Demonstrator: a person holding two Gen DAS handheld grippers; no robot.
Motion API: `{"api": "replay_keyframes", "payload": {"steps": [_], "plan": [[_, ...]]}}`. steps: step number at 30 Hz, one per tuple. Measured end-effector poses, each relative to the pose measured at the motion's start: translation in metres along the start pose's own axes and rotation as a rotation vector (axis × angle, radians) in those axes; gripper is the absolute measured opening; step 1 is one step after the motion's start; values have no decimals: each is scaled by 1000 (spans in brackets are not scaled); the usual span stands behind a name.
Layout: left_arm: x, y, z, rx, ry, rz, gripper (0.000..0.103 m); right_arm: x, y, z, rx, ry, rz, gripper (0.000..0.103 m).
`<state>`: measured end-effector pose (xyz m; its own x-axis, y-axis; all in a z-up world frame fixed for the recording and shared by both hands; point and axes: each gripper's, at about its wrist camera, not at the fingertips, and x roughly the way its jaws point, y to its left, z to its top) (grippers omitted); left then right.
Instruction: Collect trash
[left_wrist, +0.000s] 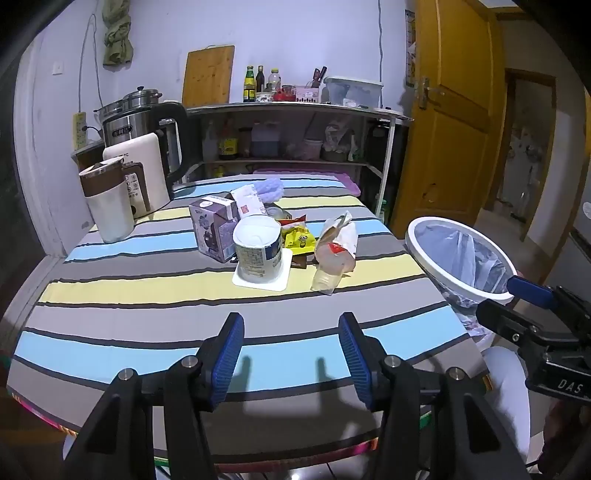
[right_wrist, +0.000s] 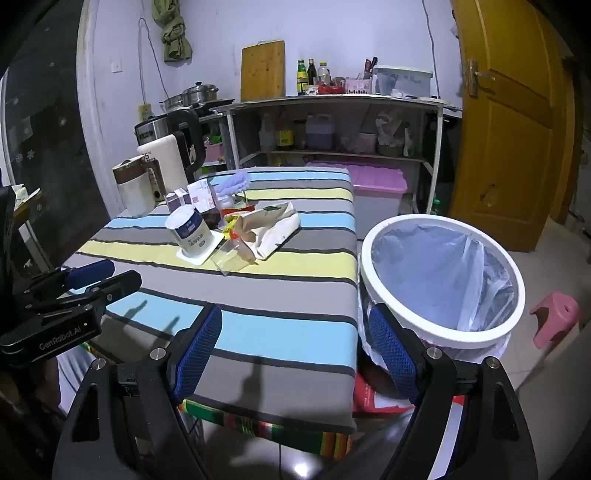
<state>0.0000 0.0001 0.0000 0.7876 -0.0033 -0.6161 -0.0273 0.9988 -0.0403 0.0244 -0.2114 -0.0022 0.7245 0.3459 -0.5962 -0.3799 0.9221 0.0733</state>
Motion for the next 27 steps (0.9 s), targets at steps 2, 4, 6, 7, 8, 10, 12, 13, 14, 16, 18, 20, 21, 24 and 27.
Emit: {"api": "replay_keyframes", "payload": {"steps": [2, 4, 6, 7, 8, 10, 12, 13, 14, 16, 18, 20, 21, 24, 27], "plan": [[0, 0, 0, 2, -4, 7, 53, -1, 1, 0, -5, 4, -4, 82], [0, -1, 0, 2, -7, 9, 53, -1, 2, 0, -6, 5, -5, 82], [0, -1, 0, 0, -9, 10, 53, -3, 3, 0, -6, 4, -5, 82], [1, -2, 1, 0, -9, 13, 53, -3, 4, 1, -6, 4, -5, 82], [1, -2, 1, 0, -9, 15, 53, -4, 4, 1, -7, 4, -4, 82], [-3, -2, 0, -3, -15, -8, 53, -3, 2, 0, -3, 5, 0, 82], [-3, -3, 0, -4, -16, -8, 53, -3, 4, -1, -5, 1, -4, 82], [-3, -3, 0, -4, -16, -8, 53, -3, 4, -1, -6, 0, -3, 82], [-3, -4, 0, -4, -15, -7, 53, -2, 4, -2, -6, 0, -2, 82], [-8, -3, -2, -3, -17, -16, 53, -4, 4, 1, -6, 0, -1, 82], [-8, -3, -2, -4, -18, -16, 53, -4, 4, 1, -5, 0, -1, 82], [-7, -2, -2, -4, -17, -18, 53, -4, 4, 0, -6, -2, -3, 82], [-7, -2, -2, -4, -17, -19, 53, -4, 4, 0, -6, -2, -4, 82], [-7, -2, -2, -5, -16, -18, 53, -3, 4, 0, -7, -1, -3, 82], [-9, -3, -3, -3, -15, -20, 53, -2, 3, 0, -8, -1, -2, 82]]}}
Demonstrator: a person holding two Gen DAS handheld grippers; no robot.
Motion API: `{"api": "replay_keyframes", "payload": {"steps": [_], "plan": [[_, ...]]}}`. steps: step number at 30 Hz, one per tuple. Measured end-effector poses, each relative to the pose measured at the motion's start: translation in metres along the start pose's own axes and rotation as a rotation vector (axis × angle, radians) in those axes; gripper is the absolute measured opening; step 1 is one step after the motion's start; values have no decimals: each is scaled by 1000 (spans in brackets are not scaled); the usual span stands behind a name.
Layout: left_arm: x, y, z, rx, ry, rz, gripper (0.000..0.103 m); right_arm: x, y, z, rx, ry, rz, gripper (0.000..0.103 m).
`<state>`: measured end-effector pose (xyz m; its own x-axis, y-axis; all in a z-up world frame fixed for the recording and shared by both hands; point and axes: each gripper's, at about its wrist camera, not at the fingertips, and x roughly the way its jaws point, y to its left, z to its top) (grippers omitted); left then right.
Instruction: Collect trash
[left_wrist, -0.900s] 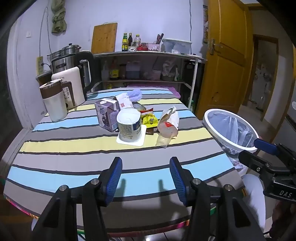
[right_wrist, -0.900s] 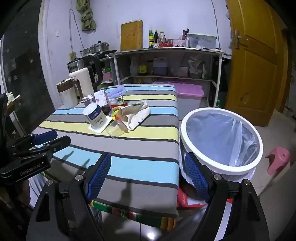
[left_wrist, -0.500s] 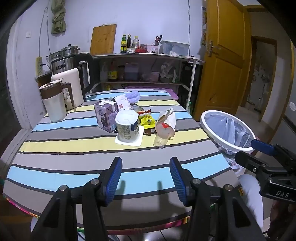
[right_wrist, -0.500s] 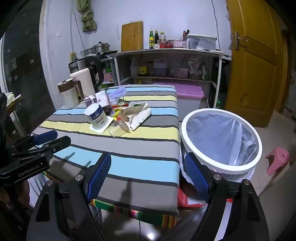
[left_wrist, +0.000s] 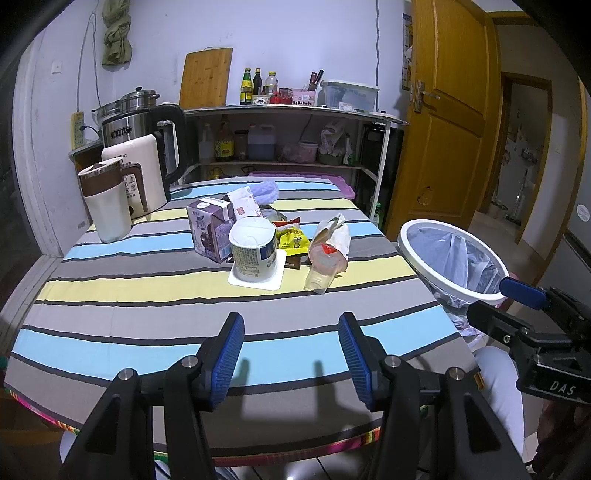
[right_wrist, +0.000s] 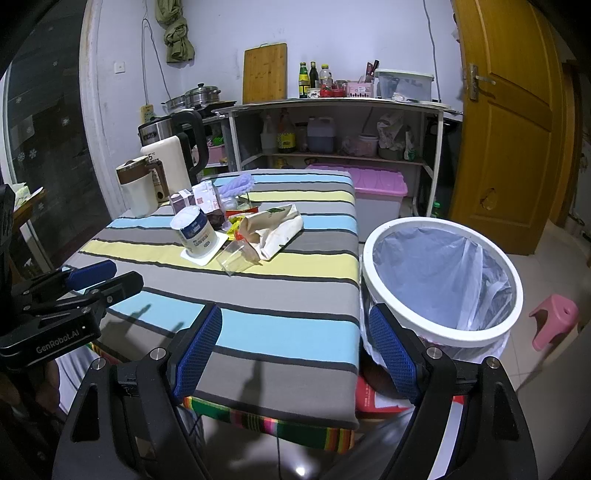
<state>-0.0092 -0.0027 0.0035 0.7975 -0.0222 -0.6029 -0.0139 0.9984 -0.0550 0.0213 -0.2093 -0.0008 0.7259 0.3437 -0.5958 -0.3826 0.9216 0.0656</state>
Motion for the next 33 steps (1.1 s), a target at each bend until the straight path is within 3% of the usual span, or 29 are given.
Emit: {"api": "replay_keyframes", "payload": {"steps": [33], "plan": [[-3, 0, -2, -6, 9, -6, 53, -4, 4, 1, -1, 4, -2, 82]]}}
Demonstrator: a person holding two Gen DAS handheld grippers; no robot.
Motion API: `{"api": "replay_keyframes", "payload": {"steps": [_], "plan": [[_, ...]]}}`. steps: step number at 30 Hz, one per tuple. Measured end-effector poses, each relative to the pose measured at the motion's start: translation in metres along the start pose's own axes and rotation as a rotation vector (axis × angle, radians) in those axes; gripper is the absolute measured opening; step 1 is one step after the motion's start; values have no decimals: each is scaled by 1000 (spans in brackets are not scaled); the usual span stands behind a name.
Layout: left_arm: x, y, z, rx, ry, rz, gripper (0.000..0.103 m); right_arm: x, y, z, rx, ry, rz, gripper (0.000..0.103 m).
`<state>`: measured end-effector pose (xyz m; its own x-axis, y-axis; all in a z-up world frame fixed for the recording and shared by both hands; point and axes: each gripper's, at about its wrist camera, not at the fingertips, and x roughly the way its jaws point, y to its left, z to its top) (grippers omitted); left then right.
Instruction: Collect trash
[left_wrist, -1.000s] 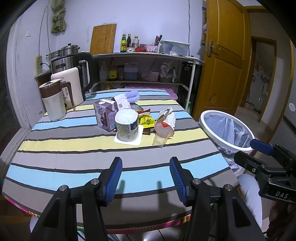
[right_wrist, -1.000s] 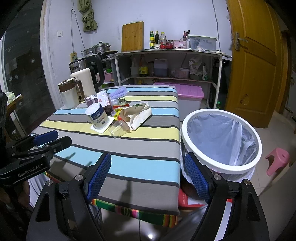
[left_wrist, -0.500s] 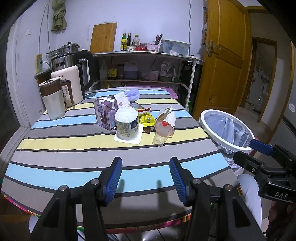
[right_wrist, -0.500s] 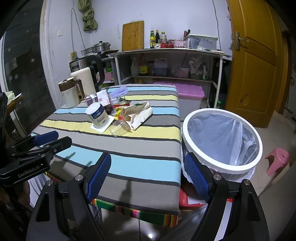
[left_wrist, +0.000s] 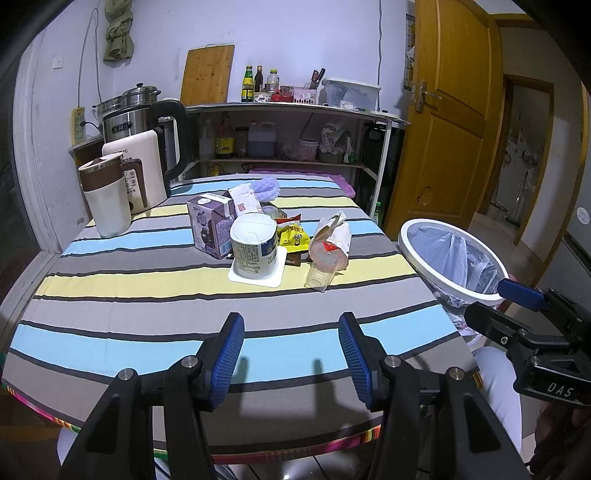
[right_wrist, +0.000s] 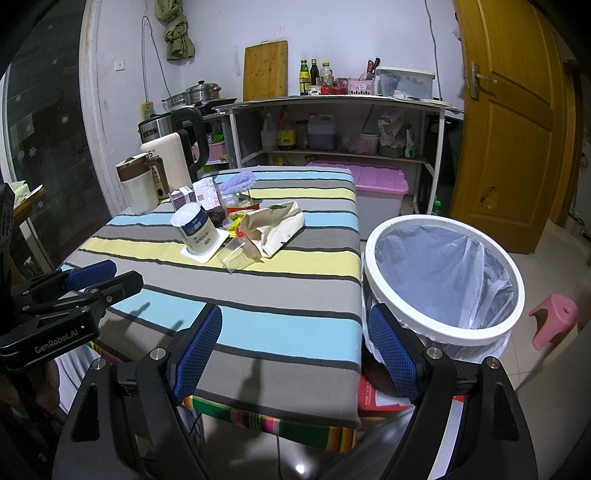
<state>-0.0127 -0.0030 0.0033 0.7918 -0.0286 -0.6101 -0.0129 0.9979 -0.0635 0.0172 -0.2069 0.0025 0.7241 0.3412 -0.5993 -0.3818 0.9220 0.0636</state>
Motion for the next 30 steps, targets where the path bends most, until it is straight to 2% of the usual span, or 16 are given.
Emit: {"api": "replay_keyframes", "payload": {"steps": [30], "plan": [[5, 6, -2, -12, 11, -4, 53, 7, 2, -8, -5, 9, 2, 82]]}}
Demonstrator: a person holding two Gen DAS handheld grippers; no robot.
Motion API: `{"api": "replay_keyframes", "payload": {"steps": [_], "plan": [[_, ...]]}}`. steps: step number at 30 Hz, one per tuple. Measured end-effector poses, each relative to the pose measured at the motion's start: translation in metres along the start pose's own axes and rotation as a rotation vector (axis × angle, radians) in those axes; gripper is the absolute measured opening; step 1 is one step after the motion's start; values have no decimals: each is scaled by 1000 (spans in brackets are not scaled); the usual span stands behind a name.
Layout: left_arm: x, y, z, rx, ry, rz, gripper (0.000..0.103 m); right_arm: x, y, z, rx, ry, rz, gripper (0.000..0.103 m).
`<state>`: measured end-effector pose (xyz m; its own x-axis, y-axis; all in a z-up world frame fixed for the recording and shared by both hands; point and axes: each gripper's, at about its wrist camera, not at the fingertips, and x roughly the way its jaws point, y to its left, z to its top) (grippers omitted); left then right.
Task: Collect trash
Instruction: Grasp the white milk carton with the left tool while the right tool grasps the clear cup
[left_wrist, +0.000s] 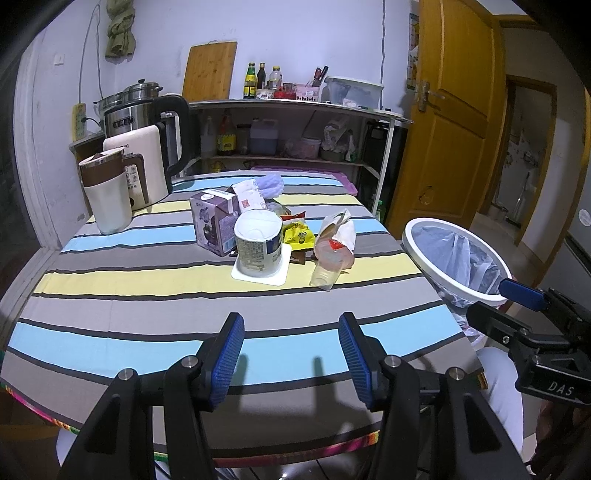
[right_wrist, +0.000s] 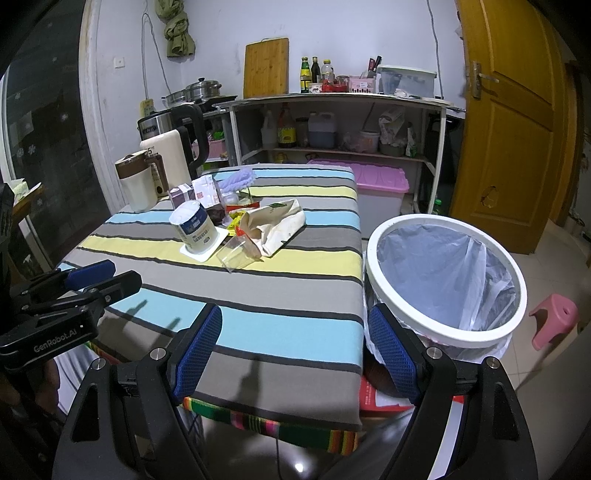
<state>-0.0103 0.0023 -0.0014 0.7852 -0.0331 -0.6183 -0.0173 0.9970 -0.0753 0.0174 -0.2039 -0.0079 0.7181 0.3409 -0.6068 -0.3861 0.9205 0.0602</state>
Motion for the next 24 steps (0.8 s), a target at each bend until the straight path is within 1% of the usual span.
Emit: {"api": "replay_keyframes", "payload": {"steps": [7, 12, 16, 19, 24], "plan": [[20, 12, 3, -25, 35, -16, 53, 13, -2, 4, -2, 14, 17, 82], [34, 18, 9, -35, 39, 4, 53, 26, -1, 11, 2, 28, 33, 82], [50, 25, 19, -40, 59, -2, 53, 41, 0, 19, -5, 39, 35, 82], [61, 30, 28, -37, 56, -1, 53, 53, 2, 28, -19, 44, 36, 82], [78, 37, 44, -43, 46, 3, 53, 75, 6, 44, -28, 55, 63, 82]]}}
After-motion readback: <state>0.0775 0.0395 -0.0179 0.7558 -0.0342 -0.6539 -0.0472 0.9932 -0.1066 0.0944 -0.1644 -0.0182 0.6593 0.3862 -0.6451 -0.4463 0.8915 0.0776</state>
